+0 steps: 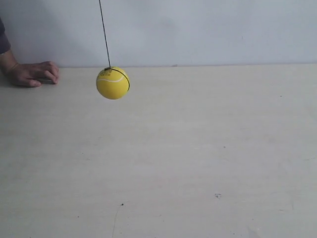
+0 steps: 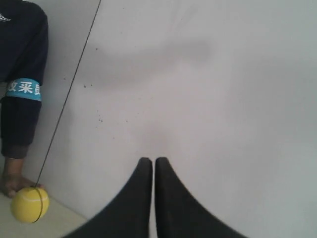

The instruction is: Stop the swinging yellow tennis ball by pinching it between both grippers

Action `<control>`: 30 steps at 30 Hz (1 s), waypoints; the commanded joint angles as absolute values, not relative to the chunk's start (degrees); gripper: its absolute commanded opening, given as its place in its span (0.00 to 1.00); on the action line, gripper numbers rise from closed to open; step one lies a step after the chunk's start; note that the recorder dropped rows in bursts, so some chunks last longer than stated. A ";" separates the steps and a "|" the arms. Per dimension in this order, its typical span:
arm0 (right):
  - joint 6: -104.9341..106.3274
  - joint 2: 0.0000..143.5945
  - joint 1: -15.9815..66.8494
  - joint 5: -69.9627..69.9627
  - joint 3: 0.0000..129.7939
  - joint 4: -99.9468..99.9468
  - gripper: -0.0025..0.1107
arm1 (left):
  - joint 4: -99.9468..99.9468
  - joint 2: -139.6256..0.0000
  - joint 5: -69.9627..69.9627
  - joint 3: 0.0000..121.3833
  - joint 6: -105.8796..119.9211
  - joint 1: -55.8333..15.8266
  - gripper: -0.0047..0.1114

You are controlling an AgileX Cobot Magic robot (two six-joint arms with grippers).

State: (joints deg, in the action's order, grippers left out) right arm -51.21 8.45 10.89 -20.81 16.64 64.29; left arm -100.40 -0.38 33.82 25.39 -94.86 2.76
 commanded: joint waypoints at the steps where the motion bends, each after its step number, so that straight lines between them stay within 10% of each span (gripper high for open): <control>1: -51.16 8.06 11.00 -24.28 15.95 63.49 0.02 | -99.95 0.00 31.65 22.49 -94.05 2.84 0.08; 30: -55.01 8.06 11.00 -24.18 15.95 62.00 0.02 | -99.95 0.00 31.93 20.60 -94.05 2.84 0.08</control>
